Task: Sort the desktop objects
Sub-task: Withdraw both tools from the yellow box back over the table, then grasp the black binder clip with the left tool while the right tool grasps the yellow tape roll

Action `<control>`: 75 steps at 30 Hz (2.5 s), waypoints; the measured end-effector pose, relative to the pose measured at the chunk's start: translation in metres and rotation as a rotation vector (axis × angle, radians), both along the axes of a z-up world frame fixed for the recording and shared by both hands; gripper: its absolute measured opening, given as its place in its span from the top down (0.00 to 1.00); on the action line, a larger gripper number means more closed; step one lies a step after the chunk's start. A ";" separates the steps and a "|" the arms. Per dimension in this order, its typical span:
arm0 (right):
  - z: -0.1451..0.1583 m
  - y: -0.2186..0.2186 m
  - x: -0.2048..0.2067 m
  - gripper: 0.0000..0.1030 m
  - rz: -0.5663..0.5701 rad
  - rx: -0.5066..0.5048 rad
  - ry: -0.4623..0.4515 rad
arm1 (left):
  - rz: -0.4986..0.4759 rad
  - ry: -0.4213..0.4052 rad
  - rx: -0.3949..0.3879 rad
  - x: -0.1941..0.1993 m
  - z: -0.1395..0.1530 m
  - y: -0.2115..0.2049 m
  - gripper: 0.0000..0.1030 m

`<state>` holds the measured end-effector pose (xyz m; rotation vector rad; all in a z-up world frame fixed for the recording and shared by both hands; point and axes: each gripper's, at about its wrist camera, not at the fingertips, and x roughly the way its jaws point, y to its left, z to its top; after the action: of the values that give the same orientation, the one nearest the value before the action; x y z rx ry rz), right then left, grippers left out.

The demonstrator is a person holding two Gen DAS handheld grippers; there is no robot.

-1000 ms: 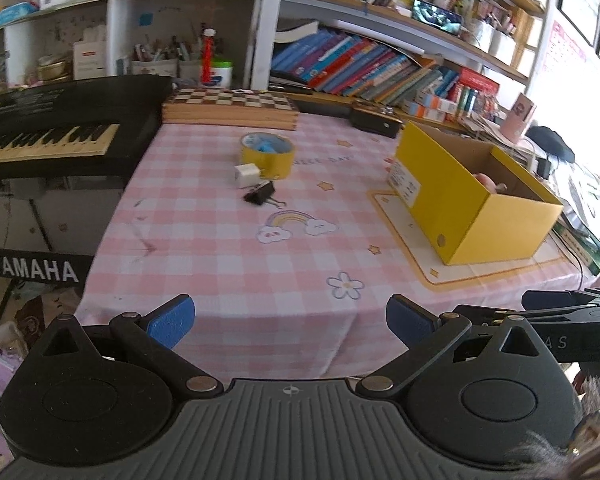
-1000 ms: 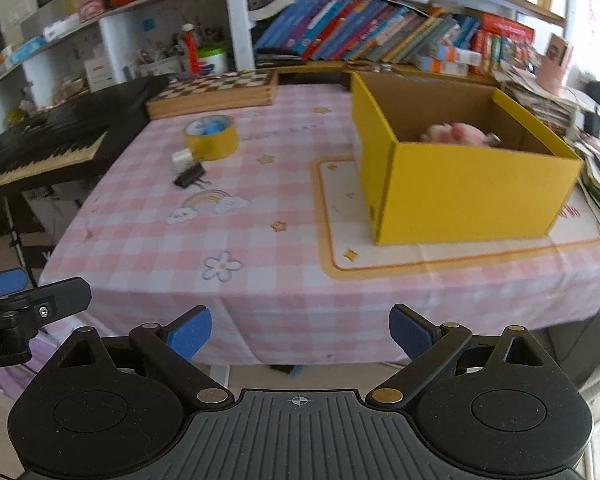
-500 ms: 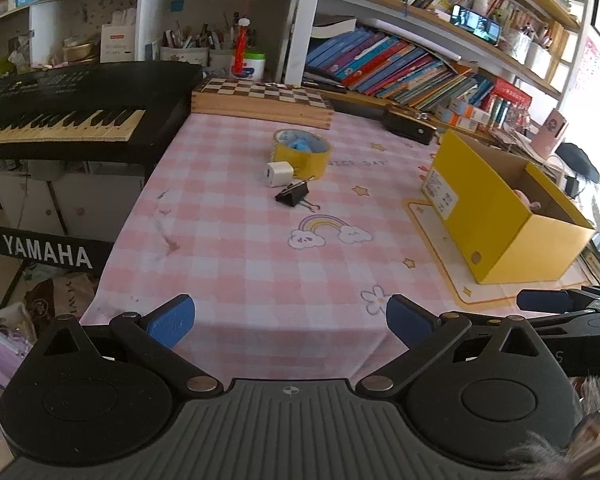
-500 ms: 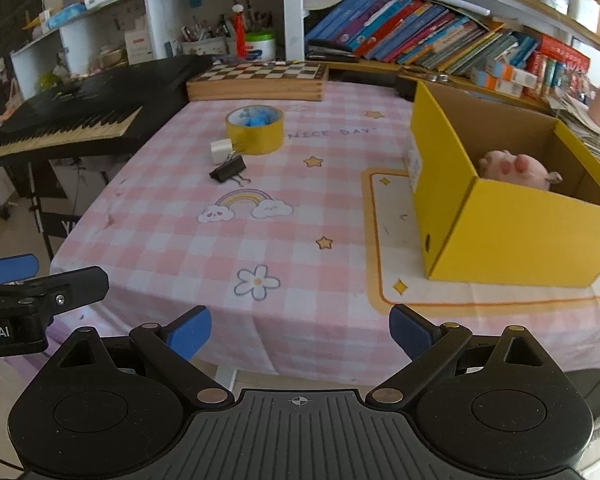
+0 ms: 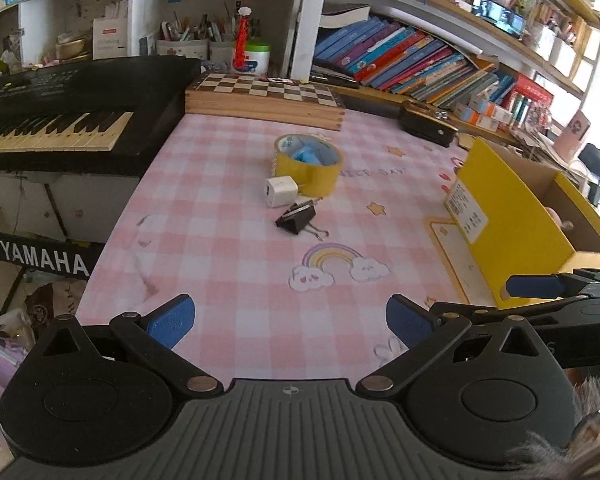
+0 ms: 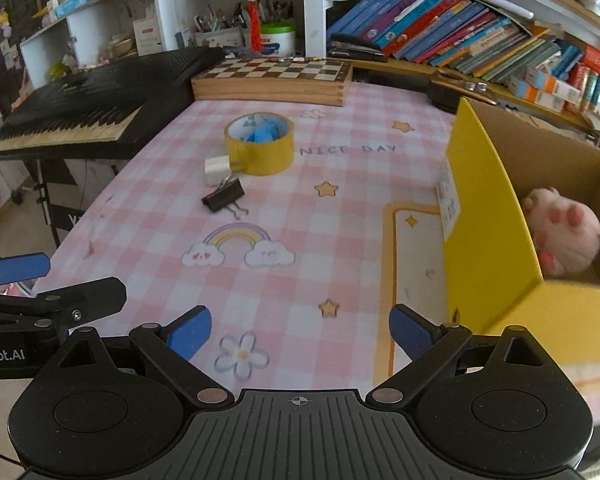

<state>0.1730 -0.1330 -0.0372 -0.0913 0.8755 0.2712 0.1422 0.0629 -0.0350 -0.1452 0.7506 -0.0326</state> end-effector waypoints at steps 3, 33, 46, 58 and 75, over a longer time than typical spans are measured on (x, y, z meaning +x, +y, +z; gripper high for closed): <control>0.000 -0.002 0.015 0.05 0.006 0.013 -0.007 | 0.019 0.005 0.005 0.014 -0.001 0.000 0.00; -0.003 0.003 0.150 0.05 0.039 0.085 -0.012 | -0.106 0.040 0.307 0.144 -0.039 -0.054 0.69; -0.013 0.028 0.163 0.05 0.129 0.095 -0.005 | -0.096 0.008 0.277 0.131 -0.025 -0.034 0.99; -0.035 0.088 0.207 0.05 0.285 0.025 -0.014 | 0.164 0.051 0.010 0.091 -0.016 0.023 0.99; -0.007 0.073 0.192 0.16 0.256 0.055 -0.138 | 0.140 -0.019 -0.019 0.079 0.003 0.028 0.99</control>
<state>0.3651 -0.0599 -0.0446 -0.1701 0.7187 0.5223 0.2207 0.0911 -0.0317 -0.2152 0.7198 0.0918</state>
